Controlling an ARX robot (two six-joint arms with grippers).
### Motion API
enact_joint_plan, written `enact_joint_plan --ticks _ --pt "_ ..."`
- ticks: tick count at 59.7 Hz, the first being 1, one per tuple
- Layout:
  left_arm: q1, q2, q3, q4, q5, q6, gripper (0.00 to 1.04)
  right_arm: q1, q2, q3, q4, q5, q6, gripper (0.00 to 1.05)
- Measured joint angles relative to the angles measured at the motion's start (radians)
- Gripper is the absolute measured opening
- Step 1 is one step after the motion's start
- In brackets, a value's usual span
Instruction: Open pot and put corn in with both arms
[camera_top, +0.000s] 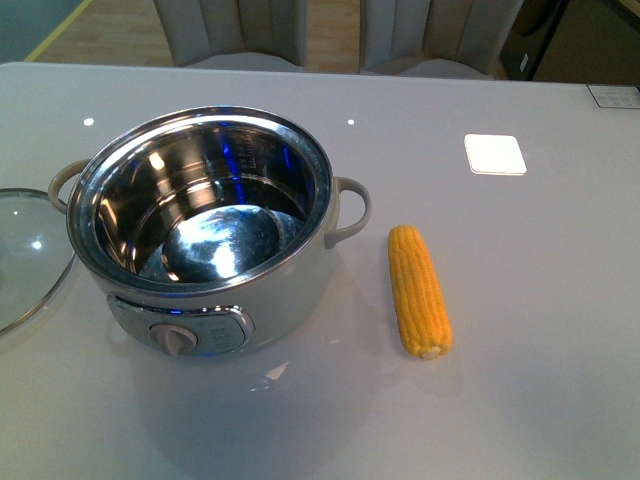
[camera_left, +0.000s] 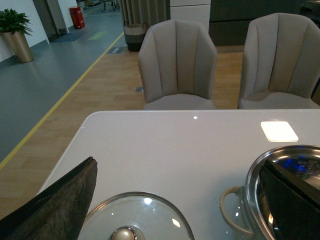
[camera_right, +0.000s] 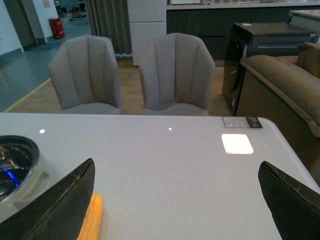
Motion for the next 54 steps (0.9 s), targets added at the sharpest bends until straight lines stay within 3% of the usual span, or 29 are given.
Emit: enact_joint_plan --ticks 33,54 --pt "-0.066 -0.666 -0.087 -0.562 -0.073 -0.074 0.98 0.0 0.0 0.0 0.0 0.0 0.0 0.96" --pt "-0.073 -0.697 -0.094 -0.583 -0.075 -0.085 0.98 0.0 0.0 0.0 0.0 0.0 0.0 0.96"
